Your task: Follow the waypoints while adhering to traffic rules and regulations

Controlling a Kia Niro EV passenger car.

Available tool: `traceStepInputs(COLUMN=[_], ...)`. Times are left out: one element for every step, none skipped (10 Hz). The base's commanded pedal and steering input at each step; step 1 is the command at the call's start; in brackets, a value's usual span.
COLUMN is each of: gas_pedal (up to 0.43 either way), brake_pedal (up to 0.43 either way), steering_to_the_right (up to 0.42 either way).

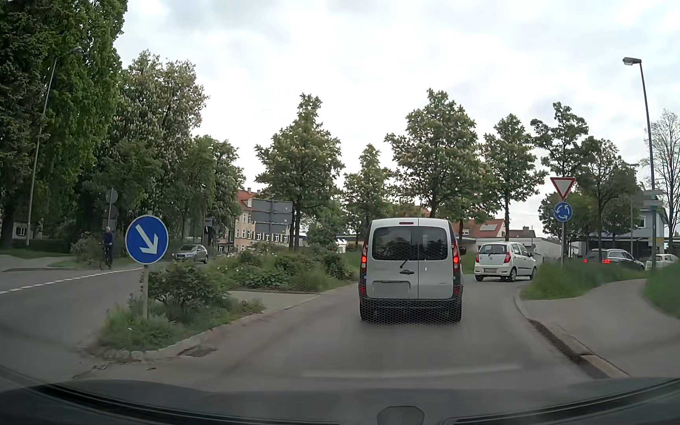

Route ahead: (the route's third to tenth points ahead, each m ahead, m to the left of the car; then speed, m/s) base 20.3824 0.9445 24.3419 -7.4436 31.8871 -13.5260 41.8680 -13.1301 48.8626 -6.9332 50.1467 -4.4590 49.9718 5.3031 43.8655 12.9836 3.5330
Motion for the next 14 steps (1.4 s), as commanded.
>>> traceStepInputs(gas_pedal=[0.047, 0.047, 0.047, 0.047, 0.047, 0.047, 0.028, 0.0, 0.0, 0.0, 0.0, 0.0, 0.0, 0.0], brake_pedal=[0.0, 0.0, 0.0, 0.0, 0.0, 0.0, 0.0, 0.0, 0.0, 0.0, 0.0, 0.0, 0.0, 0.0], steering_to_the_right=[0.045, 0.047, 0.052, 0.06, 0.067, 0.077, 0.082, 0.083, 0.084, 0.086, 0.088, 0.088, 0.089, 0.089])
